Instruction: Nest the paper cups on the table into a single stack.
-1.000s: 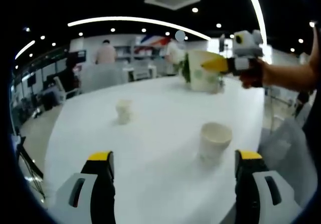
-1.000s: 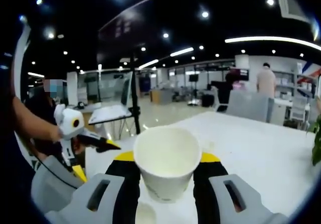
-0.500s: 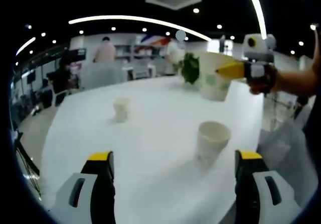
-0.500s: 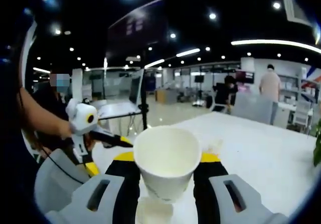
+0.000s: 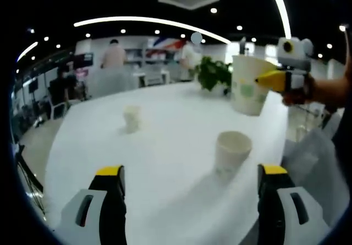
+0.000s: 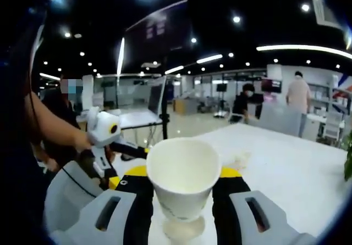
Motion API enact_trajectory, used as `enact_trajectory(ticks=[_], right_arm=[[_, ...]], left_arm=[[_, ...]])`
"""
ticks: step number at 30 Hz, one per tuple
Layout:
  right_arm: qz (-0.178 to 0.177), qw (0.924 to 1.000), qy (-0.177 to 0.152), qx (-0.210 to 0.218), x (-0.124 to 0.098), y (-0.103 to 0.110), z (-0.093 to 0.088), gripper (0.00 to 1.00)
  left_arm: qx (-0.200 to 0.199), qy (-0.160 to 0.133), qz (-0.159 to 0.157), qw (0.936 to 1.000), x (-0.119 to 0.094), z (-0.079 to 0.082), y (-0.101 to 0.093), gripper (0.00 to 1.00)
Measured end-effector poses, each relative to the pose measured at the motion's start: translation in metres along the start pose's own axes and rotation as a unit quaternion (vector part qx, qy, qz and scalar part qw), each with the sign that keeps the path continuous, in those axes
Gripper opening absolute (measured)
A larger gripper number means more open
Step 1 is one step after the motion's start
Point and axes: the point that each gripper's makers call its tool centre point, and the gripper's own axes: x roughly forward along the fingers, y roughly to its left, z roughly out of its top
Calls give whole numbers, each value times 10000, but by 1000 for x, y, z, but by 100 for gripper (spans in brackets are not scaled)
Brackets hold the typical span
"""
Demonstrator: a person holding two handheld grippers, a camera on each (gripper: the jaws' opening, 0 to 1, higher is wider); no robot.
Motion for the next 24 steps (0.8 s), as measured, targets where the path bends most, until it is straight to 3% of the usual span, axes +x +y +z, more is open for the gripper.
enact_trajectory(ticks=[8,10,17,24], right_arm=[[-13,9997,-248,6,0,-3,-5,38],[4,9996,-261,-143,2,-4,-12,38],[-12,9996,-265,69,9,-8,-35,39],[-75,9999,-69,113,13,-10,-61,38]], left_arm=[[14,37,-24,10000,0,-1,-2,99],[22,34,-14,10000,0,-1,-2,99],[-17,-20,21,10000,3,-4,-6,99],[-138,-65,68,9999,3,-6,-4,99]])
